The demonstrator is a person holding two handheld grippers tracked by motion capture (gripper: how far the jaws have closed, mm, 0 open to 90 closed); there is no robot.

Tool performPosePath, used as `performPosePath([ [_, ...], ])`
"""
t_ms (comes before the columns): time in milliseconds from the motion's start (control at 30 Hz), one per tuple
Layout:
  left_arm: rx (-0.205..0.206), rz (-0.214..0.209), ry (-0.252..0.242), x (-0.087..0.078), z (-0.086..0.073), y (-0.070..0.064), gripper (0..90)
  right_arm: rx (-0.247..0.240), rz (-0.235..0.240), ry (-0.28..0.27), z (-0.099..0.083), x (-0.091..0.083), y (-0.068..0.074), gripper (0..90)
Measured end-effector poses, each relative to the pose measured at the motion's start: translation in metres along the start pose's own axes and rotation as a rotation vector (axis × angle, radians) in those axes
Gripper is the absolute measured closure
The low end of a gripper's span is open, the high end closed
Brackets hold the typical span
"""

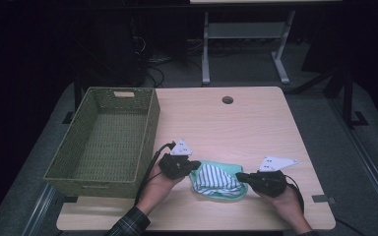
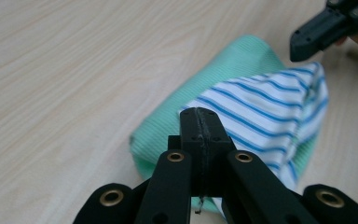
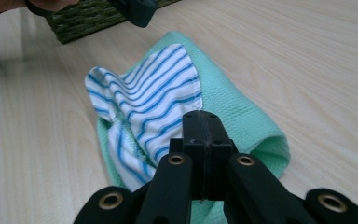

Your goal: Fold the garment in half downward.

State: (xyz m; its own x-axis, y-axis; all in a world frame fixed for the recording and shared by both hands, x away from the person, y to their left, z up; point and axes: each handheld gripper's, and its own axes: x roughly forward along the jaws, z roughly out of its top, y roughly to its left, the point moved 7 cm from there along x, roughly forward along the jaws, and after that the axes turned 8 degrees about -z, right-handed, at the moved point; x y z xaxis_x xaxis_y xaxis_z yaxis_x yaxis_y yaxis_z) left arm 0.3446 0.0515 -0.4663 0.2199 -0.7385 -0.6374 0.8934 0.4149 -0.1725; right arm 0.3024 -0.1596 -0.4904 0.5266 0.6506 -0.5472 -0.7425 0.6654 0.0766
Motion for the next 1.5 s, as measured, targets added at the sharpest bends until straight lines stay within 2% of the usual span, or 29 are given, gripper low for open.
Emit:
performPosePath([
  [67, -0.005, 0.007, 0.003, 0.006, 0.002, 0.007, 89.5, -0.004, -0.008, 0.001, 0.002, 0.005, -0.003, 89.7],
  [300, -0.01, 0.008, 0.032, 0.022, 0.005, 0.013, 89.5, -0.006, -0.033, 0.021, 0.011, 0.027, -0.017, 89.8],
  [433, -0.018, -0.006, 0.058, 0.035, 0.001, 0.015, 89.5, 0.003, -0.039, 0.045, 0.011, 0.039, -0.023, 89.8],
  [533, -0.011, 0.005, 0.086, 0.041, -0.003, 0.016, 89.5, 0.004, -0.045, 0.077, 0.008, 0.046, -0.024, 89.8],
  [667, -0.023, 0.012, 0.13, 0.046, -0.013, 0.02, 89.6, -0.003, -0.061, 0.118, 0.0, 0.051, -0.027, 89.9],
  [700, -0.028, 0.007, 0.135, 0.047, -0.015, 0.02, 89.6, 0.016, -0.063, 0.131, -0.001, 0.051, -0.027, 89.9],
  [767, -0.039, 0.002, 0.125, 0.048, -0.015, 0.021, 89.7, 0.021, -0.068, 0.141, -0.004, 0.05, -0.031, 89.9],
  [900, -0.022, 0.001, 0.135, 0.047, -0.017, 0.021, 89.8, 0.037, -0.074, 0.151, -0.009, 0.044, -0.033, 89.9],
  [1033, -0.018, -0.003, 0.123, 0.048, -0.016, 0.021, 89.7, 0.065, -0.066, 0.151, -0.014, 0.037, -0.034, 89.9],
  [1067, -0.022, -0.004, 0.114, 0.048, -0.015, 0.021, 89.6, 0.059, -0.066, 0.15, -0.013, 0.037, -0.034, 89.9],
  [1100, -0.017, -0.007, 0.118, 0.047, -0.014, 0.021, 89.6, 0.043, -0.067, 0.151, -0.012, 0.037, -0.034, 89.8],
  [1300, -0.011, -0.031, 0.052, 0.032, 0.0, 0.015, 89.1, 0.038, -0.059, 0.108, 0.006, 0.036, -0.034, 89.7],
  [1333, -0.014, -0.035, 0.042, 0.031, 0.001, 0.013, 89.1, 0.024, -0.058, 0.095, 0.009, 0.036, -0.036, 89.8],
  [1500, -0.008, -0.067, 0.025, 0.025, 0.004, 0.004, 89.2, 0.029, -0.049, 0.077, 0.019, 0.039, -0.036, 89.8],
])
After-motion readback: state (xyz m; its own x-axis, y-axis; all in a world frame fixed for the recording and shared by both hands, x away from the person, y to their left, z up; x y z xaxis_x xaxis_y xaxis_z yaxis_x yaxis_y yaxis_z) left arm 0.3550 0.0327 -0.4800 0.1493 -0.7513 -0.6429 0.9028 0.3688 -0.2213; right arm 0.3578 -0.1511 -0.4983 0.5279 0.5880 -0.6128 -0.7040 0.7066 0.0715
